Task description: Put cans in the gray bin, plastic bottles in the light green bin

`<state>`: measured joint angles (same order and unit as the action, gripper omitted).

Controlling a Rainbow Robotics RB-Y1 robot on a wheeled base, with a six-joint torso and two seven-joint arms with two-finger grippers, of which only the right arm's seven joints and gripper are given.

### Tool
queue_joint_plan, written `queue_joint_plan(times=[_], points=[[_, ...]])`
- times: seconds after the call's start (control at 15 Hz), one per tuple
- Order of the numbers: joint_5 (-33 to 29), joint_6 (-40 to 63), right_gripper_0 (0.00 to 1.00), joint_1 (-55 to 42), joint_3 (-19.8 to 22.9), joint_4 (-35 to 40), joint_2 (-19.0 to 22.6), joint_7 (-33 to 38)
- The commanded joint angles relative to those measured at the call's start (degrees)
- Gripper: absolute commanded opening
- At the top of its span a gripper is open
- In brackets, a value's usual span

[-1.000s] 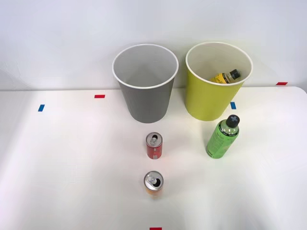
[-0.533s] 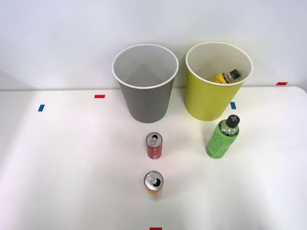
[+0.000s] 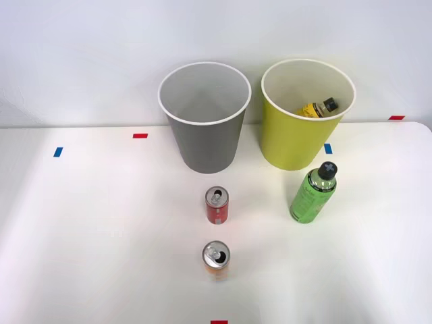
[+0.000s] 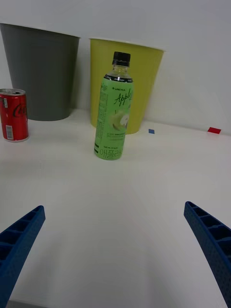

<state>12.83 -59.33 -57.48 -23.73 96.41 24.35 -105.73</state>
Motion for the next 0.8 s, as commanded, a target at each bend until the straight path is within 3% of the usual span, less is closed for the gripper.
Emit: queue_joint_plan(times=[0.07, 0.8], points=[[0.0, 0.01, 1.0, 0.0, 0.0, 0.0, 0.0, 0.0], [0.0, 0.01, 1.0, 0.0, 0.0, 0.0, 0.0, 0.0]])
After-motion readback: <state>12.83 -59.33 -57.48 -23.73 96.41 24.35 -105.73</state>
